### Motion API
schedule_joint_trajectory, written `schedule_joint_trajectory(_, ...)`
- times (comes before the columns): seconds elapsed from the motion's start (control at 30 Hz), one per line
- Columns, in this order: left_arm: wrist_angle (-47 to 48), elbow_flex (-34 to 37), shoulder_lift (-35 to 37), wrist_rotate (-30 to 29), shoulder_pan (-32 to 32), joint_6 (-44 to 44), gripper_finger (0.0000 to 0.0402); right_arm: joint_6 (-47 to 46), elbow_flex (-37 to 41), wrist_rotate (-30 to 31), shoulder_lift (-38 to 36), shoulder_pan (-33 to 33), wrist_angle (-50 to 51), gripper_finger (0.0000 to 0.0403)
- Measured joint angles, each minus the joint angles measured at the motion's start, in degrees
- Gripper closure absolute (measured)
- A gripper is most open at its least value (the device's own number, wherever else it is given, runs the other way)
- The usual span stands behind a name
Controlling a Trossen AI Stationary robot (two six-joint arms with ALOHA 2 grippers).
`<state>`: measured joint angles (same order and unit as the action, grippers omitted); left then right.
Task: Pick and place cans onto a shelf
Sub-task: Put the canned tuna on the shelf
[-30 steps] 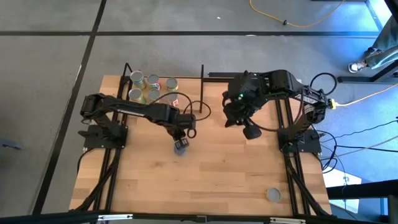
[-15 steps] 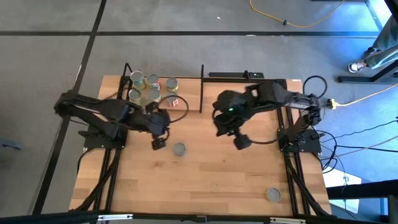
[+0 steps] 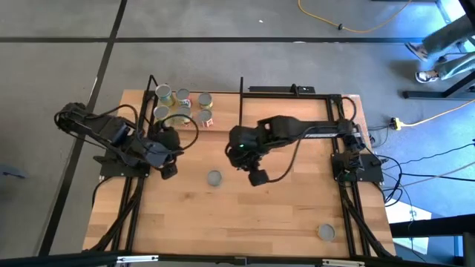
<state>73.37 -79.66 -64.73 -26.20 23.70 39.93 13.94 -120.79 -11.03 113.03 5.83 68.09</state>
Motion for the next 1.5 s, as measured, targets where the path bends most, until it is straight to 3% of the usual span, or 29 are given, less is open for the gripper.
schedule_joint_trajectory(0.37, 1.89, 0.07, -0.02, -2.14, 4.6, 2.0, 0.0343, 3.04, 0.02, 0.02, 7.09, 1.86, -6.58, 0.0298)
schedule_joint_trajectory(0.87, 2.06, 0.07, -0.04, -3.19, 6.66, 3.44, 0.0343, 4.6, 0.02, 6.0, 19.37, 3.37, -17.75, 0.0297)
schedule_joint_trajectory(1.5, 2.06, 0.07, -0.09, -3.17, 7.23, 3.49, 0.0343, 5.83, -0.04, 7.02, 24.87, 3.36, -21.61, 0.0297)
